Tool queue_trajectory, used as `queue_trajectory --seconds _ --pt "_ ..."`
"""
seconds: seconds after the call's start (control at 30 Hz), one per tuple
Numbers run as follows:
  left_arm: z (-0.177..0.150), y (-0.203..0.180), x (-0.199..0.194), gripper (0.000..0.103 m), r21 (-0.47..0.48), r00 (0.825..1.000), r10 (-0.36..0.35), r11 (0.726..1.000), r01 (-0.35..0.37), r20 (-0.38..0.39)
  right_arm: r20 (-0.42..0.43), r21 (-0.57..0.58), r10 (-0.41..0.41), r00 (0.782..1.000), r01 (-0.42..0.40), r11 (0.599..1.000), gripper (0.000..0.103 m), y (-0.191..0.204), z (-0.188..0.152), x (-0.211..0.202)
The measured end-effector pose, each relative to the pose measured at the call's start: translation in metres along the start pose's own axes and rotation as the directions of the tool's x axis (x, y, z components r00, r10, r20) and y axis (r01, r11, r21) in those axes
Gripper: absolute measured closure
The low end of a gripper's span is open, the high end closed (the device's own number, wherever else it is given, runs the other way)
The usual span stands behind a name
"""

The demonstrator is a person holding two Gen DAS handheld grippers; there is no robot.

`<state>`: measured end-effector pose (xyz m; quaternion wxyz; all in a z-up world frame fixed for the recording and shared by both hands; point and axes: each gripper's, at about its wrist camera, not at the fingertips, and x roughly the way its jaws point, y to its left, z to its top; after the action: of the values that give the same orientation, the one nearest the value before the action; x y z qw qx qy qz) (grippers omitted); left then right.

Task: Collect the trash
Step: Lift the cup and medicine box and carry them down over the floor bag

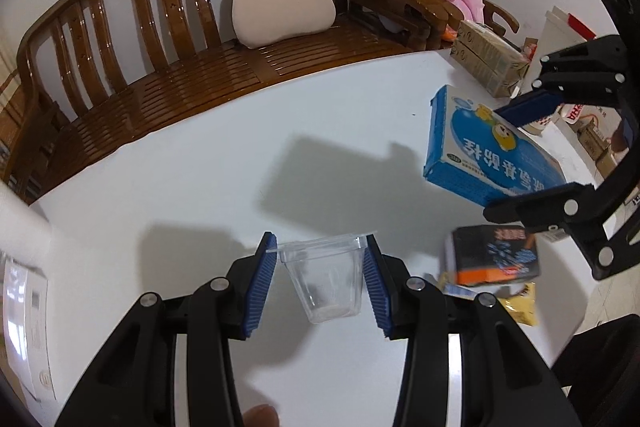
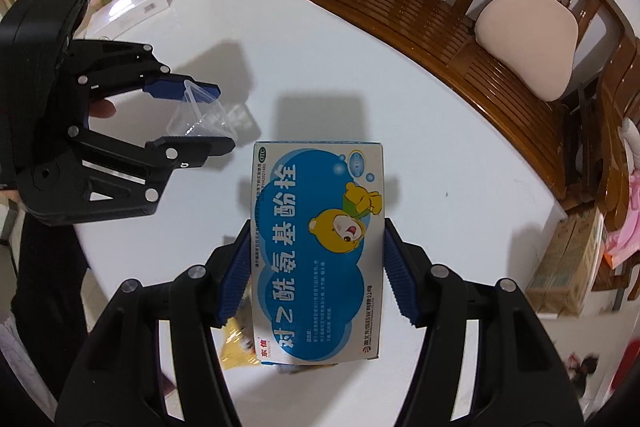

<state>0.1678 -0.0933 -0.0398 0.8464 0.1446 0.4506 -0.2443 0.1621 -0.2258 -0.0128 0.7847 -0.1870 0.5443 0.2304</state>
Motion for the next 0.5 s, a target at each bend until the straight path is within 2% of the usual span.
queue_trajectory --seconds 0.5 --pt "-0.040 -0.058 -0.053 0.061 -0.051 1.000 0.023 0.998 -0.023 0.006 0.051 0.115 -0.065 0.997 0.058 0.992 0.043 0.024 -0.061 -0.054"
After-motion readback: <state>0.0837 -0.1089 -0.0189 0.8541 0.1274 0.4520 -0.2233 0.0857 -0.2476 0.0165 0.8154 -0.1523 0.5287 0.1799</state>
